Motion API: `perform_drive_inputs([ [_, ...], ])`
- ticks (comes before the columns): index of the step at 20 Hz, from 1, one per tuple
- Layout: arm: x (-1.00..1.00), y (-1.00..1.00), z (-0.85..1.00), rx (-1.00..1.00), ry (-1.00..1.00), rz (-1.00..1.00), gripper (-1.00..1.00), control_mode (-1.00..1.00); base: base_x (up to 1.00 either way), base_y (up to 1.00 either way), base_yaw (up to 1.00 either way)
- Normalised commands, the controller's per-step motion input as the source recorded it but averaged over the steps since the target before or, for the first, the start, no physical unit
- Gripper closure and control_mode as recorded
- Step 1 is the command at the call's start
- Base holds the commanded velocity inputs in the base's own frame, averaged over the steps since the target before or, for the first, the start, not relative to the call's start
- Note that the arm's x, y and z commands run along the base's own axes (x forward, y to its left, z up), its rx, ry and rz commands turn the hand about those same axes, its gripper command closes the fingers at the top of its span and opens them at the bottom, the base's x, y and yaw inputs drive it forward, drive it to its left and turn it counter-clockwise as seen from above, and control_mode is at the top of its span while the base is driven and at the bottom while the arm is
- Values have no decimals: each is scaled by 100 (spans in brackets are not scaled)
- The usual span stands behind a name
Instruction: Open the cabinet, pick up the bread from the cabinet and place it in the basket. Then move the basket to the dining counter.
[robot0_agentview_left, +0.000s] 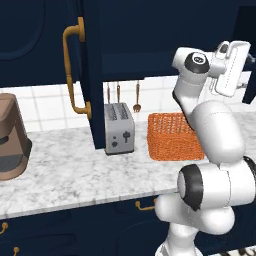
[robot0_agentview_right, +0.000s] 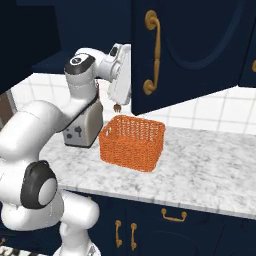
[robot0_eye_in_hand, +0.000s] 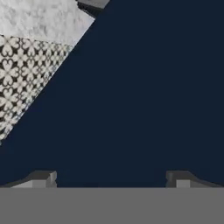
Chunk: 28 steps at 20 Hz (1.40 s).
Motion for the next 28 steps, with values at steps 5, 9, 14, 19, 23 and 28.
perform_drive_inputs([
  [5, -3, -100, 0, -4, 3, -46, -100, -100, 0, 0, 0],
  [9, -61, -100, 2, 0, -2, -13, -100, -100, 0, 0, 0],
  [14, -87, -100, -2, 12, -16, 2, -100, -100, 0, 0, 0],
  [19, -61, -99, -2, 19, -15, 15, -100, -100, 0, 0, 0],
  [23, -22, 35, 0, -3, -2, 12, -100, -100, 0, 0, 0],
  [28, -10, 100, -15, -19, -1, 18, -100, -100, 0, 0, 0],
])
